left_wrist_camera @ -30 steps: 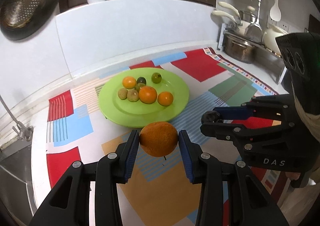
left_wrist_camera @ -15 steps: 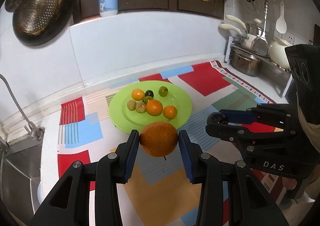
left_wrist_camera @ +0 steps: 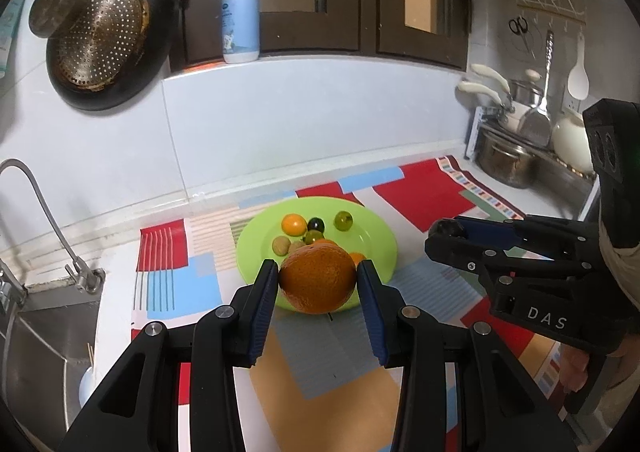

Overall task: Organize fruits
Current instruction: 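Carry the orange and dark plum over the green plate with both grippers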

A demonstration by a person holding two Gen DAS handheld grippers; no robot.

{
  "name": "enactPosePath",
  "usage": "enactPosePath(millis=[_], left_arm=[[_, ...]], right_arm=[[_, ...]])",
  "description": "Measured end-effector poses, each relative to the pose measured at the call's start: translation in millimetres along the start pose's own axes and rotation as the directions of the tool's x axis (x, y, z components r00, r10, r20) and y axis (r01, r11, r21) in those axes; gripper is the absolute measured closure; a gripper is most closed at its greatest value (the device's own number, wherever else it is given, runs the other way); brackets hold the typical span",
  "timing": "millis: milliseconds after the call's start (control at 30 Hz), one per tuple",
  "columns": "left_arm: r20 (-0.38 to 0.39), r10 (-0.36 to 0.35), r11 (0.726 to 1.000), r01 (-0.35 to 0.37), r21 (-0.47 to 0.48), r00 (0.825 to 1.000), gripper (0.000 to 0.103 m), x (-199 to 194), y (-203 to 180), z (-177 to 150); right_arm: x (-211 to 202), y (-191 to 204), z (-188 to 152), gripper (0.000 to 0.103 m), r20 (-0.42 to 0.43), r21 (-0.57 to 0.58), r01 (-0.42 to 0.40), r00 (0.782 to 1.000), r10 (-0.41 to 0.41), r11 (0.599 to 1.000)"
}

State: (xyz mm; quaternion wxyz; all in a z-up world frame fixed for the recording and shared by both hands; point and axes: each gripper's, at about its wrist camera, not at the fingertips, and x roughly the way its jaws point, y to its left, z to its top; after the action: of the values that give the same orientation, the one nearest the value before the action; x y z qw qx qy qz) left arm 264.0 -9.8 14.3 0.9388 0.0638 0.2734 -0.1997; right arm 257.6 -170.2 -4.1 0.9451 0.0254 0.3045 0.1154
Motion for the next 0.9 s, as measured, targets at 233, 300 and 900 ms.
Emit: enactPosePath(millis=[233, 300, 900], left_arm=[[0.0, 0.01, 1.0, -0.01, 0.0, 1.0, 0.063, 10.0, 2.9, 12.7], [-0.007, 0.008, 1.0, -0.008, -0.009, 1.0, 0.063, 14.1, 4.9, 15.3], [-0.057, 0.031, 0.999, -0.033, -0.034, 0.998, 0.063, 68.3, 22.2, 36.0]], right_arm=[[7.7, -6.2, 13.6, 0.07, 0.012, 0.017, -0.004, 1.0, 0.003, 1.0], [11.2, -7.7, 16.3, 0.07, 0.012, 0.014, 0.003, 1.0, -0.003, 1.0], [52.7, -23.3, 42.3, 0.07, -0.024, 0.011, 0.041, 0.999, -0.041, 0.999]])
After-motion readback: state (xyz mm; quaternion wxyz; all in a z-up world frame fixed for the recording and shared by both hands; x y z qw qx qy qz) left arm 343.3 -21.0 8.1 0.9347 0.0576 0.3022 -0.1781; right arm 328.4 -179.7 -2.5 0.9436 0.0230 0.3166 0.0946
